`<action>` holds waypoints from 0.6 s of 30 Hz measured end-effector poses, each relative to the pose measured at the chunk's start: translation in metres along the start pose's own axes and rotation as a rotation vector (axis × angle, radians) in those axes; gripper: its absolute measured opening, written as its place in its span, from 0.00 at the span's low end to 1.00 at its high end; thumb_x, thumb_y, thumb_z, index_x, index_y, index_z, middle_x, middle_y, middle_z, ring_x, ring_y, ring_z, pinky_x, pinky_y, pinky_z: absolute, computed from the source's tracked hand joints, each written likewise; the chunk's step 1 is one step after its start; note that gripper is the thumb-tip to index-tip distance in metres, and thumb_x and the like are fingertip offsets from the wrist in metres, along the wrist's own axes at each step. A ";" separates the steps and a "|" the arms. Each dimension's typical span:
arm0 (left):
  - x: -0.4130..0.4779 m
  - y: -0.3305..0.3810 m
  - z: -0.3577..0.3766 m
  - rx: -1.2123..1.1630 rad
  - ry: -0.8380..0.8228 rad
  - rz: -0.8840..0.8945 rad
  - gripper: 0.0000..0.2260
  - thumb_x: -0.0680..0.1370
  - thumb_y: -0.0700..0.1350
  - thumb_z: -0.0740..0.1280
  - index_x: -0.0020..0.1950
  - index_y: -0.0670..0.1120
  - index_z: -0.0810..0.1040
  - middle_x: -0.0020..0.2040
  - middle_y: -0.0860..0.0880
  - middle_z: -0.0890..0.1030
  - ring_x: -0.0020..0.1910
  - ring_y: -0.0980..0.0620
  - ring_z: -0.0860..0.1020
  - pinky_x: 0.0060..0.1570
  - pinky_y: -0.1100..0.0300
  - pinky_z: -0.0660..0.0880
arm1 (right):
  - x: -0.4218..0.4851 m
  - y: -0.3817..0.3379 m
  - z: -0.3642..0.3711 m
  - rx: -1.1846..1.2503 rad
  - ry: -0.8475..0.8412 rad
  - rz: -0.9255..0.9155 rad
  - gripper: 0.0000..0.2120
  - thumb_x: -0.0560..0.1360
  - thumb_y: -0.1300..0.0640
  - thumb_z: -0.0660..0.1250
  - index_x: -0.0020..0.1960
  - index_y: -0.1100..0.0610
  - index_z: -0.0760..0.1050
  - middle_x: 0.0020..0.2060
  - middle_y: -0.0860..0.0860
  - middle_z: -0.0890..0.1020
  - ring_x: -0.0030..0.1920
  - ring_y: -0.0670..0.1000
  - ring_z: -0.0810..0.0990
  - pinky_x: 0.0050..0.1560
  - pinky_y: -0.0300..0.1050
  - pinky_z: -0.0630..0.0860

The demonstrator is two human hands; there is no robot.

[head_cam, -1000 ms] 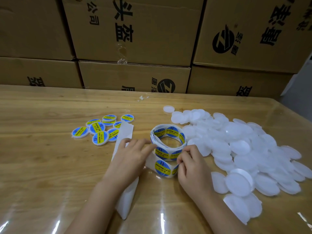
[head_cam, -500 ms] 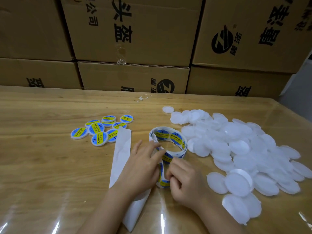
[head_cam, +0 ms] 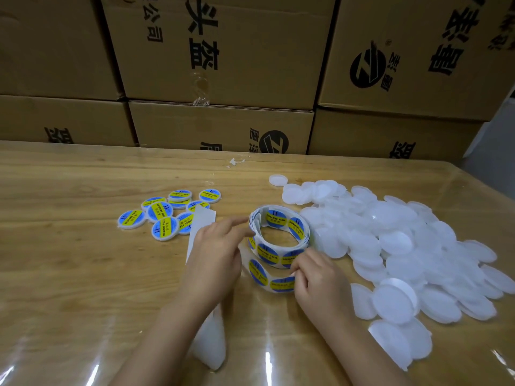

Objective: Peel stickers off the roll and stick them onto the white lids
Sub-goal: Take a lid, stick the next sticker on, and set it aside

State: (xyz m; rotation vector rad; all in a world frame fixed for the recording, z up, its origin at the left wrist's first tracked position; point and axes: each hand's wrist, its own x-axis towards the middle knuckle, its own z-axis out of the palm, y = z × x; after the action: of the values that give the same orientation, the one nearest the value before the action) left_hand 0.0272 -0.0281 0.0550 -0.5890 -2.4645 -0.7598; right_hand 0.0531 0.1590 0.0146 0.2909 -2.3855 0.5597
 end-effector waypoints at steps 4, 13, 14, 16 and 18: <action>0.006 0.017 -0.014 -0.670 0.005 -0.312 0.17 0.76 0.29 0.61 0.48 0.51 0.81 0.51 0.52 0.82 0.50 0.59 0.79 0.48 0.67 0.74 | 0.002 0.002 -0.001 -0.074 0.013 0.013 0.11 0.66 0.61 0.53 0.32 0.59 0.73 0.29 0.51 0.74 0.30 0.54 0.72 0.29 0.40 0.64; -0.011 0.022 0.022 -0.129 -0.213 -0.257 0.19 0.75 0.37 0.60 0.64 0.50 0.73 0.61 0.54 0.75 0.61 0.53 0.72 0.58 0.64 0.68 | 0.001 0.007 0.001 -0.022 0.043 0.081 0.07 0.63 0.67 0.55 0.31 0.60 0.69 0.32 0.51 0.74 0.32 0.53 0.69 0.28 0.38 0.59; -0.013 0.020 0.023 -0.051 -0.211 -0.197 0.19 0.73 0.36 0.61 0.63 0.49 0.74 0.60 0.52 0.76 0.60 0.50 0.73 0.59 0.59 0.68 | 0.001 0.007 0.001 -0.009 0.044 0.094 0.07 0.63 0.67 0.54 0.31 0.60 0.69 0.33 0.51 0.74 0.33 0.53 0.69 0.29 0.35 0.58; -0.014 0.016 0.025 0.039 -0.155 -0.084 0.16 0.70 0.37 0.64 0.56 0.44 0.78 0.54 0.47 0.79 0.52 0.45 0.77 0.54 0.52 0.72 | 0.001 0.008 0.002 0.019 0.045 0.127 0.06 0.62 0.69 0.55 0.31 0.60 0.68 0.34 0.52 0.75 0.33 0.53 0.69 0.31 0.34 0.57; -0.014 0.012 0.026 0.115 -0.100 -0.024 0.10 0.70 0.40 0.62 0.49 0.43 0.79 0.46 0.46 0.79 0.44 0.44 0.78 0.48 0.50 0.74 | 0.002 0.008 0.002 0.044 0.054 0.155 0.06 0.60 0.71 0.57 0.30 0.61 0.69 0.34 0.53 0.75 0.33 0.55 0.70 0.30 0.37 0.59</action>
State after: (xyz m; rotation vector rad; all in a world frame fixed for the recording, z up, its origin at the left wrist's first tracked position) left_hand 0.0364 -0.0065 0.0330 -0.5687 -2.5913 -0.6060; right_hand 0.0475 0.1653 0.0115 0.1087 -2.3584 0.6840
